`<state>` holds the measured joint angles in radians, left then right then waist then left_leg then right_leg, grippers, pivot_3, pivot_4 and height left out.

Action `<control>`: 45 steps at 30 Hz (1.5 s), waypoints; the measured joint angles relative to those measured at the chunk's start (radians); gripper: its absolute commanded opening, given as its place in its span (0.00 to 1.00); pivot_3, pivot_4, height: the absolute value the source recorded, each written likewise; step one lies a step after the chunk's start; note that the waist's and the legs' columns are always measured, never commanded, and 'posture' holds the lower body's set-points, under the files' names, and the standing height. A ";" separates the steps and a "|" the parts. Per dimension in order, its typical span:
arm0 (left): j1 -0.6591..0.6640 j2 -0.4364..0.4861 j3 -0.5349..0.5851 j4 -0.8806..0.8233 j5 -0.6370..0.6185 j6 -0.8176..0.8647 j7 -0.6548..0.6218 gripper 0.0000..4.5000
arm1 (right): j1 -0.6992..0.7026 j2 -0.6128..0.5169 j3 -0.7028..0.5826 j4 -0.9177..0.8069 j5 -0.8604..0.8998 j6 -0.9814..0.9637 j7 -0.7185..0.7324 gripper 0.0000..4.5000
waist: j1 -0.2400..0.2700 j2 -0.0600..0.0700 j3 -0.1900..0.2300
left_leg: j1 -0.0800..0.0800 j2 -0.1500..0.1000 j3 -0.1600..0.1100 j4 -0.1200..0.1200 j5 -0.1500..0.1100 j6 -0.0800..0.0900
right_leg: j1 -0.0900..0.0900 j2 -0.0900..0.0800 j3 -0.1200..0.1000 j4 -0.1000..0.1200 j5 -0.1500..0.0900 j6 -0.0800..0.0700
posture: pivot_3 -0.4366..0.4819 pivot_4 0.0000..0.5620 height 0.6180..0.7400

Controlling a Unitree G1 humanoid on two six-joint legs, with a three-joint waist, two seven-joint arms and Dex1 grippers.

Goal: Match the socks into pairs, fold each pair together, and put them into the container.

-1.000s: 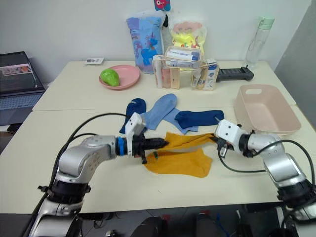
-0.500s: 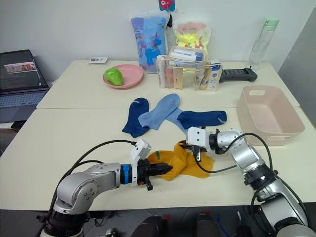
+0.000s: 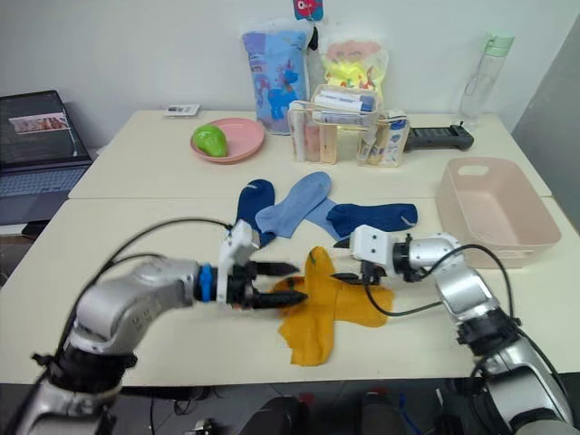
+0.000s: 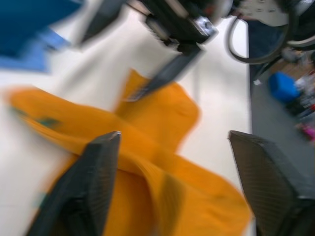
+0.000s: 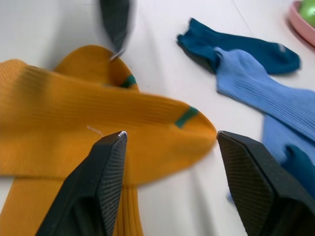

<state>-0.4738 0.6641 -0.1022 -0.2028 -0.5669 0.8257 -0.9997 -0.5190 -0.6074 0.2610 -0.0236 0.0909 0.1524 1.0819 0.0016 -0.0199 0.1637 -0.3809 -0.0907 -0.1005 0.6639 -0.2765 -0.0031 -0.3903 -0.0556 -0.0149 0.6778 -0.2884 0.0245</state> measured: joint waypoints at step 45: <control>-0.391 -0.422 0.043 0.839 0.365 -0.515 0.159 0.00 | 0.241 -0.052 0.022 -0.323 0.033 0.227 -0.087 0.65 | -0.002 -0.001 0.000 | -0.002 0.000 0.000 0.001 0.000 0.000 | -0.001 0.000 -0.001 0.001 0.000 0.001 | 0.48 0.27 1.00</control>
<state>-0.8650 0.2418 -0.0591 0.6362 -0.2016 0.3108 -0.8409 -0.2784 -0.6590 0.2834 -0.3468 0.1243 0.3797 0.9950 -0.0007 -0.0208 0.1641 -0.3826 -0.0910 -0.1006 0.6650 -0.2763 -0.0032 -0.3918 -0.0556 -0.0154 0.6791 -0.2884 0.0252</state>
